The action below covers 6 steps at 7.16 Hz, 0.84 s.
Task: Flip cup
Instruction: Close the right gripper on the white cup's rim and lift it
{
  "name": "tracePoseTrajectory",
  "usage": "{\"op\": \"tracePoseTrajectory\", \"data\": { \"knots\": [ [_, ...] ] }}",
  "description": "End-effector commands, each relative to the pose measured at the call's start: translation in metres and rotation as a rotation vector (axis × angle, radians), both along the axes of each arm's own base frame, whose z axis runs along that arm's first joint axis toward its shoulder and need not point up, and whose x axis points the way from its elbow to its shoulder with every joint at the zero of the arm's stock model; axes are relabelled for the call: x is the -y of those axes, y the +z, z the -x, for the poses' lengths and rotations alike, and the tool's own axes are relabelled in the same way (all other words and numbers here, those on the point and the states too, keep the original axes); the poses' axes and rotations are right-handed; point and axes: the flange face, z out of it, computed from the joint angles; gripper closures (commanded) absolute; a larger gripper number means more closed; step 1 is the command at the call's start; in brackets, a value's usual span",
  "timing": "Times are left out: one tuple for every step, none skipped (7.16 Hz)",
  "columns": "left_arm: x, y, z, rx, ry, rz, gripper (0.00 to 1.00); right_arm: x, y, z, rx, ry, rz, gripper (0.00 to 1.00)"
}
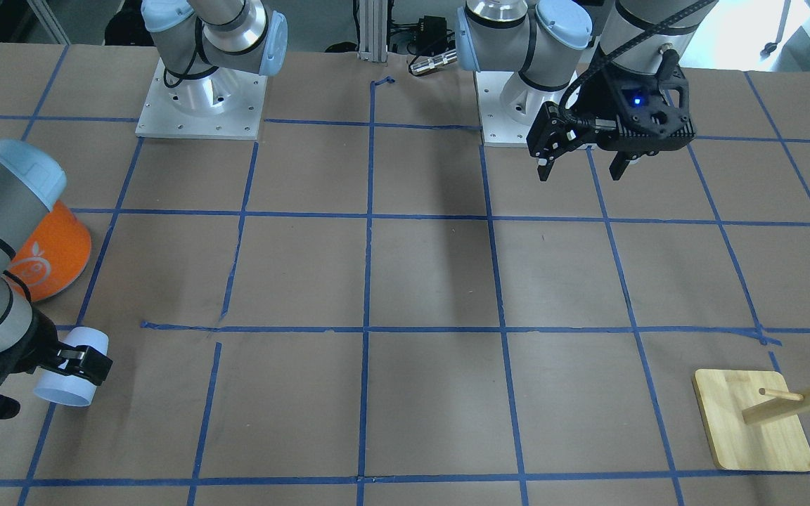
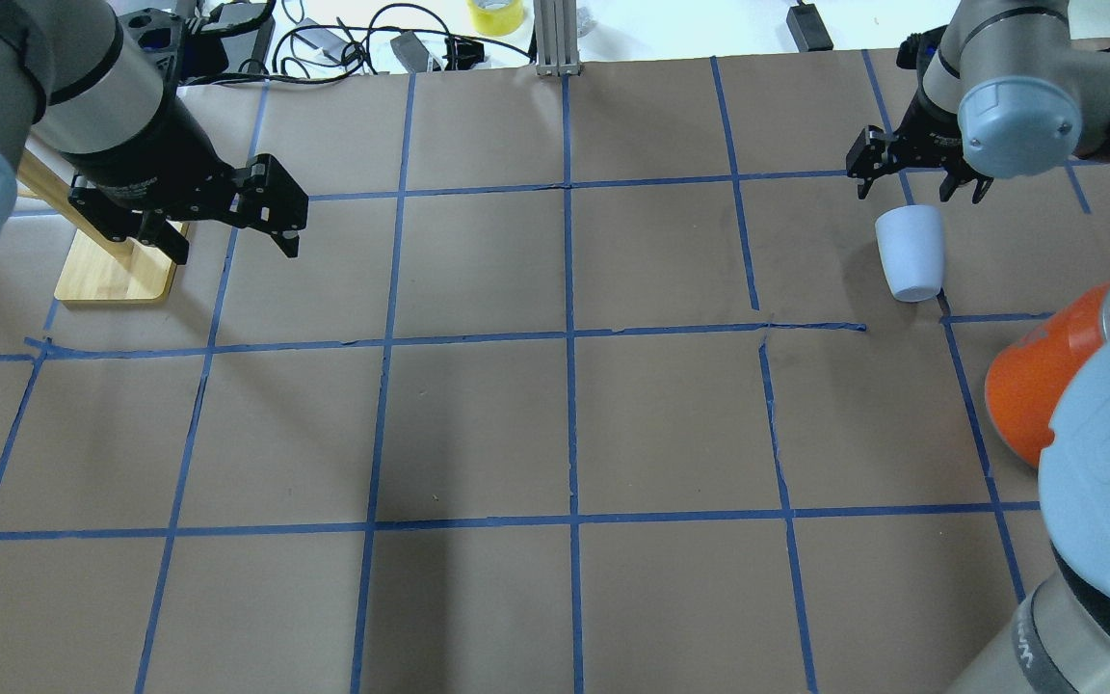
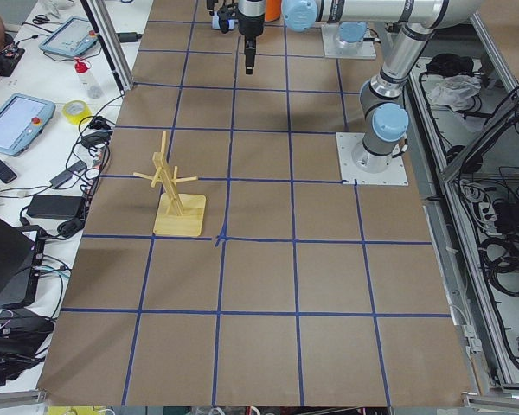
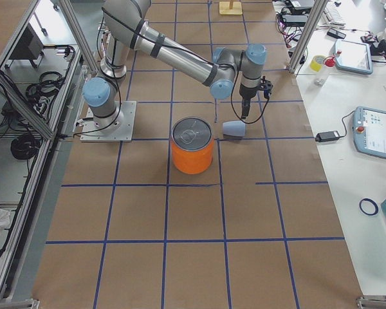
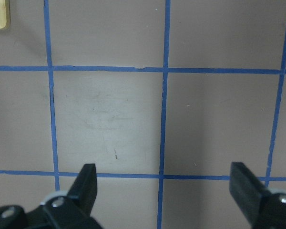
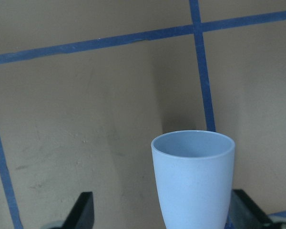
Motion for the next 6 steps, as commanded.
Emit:
{"op": "tracePoseTrajectory", "data": {
  "knots": [
    [0.001, -0.001, 0.0, -0.001, -0.003, 0.0, 0.0, -0.005, -0.032, 0.014, -0.029, 0.012, -0.056, 0.0],
    [0.0, 0.0, 0.0, 0.002, -0.003, 0.0, 0.0, -0.01, -0.038, 0.017, -0.029, 0.029, -0.059, 0.0],
    [-0.001, 0.0, 0.0, 0.0, -0.005, 0.0, 0.0, -0.014, -0.046, 0.019, -0.033, 0.024, -0.039, 0.0],
    [0.0, -0.001, 0.0, 0.0, -0.005, -0.003, 0.0, -0.017, -0.053, 0.019, -0.039, 0.024, -0.019, 0.0],
    [0.0, -0.001, 0.0, 0.0, -0.006, -0.003, 0.0, -0.016, -0.06, 0.024, -0.034, 0.02, -0.02, 0.0],
    [0.001, -0.001, 0.0, 0.0, -0.006, -0.002, 0.0, -0.016, -0.071, 0.034, -0.024, 0.006, -0.033, 0.0]
  ]
}}
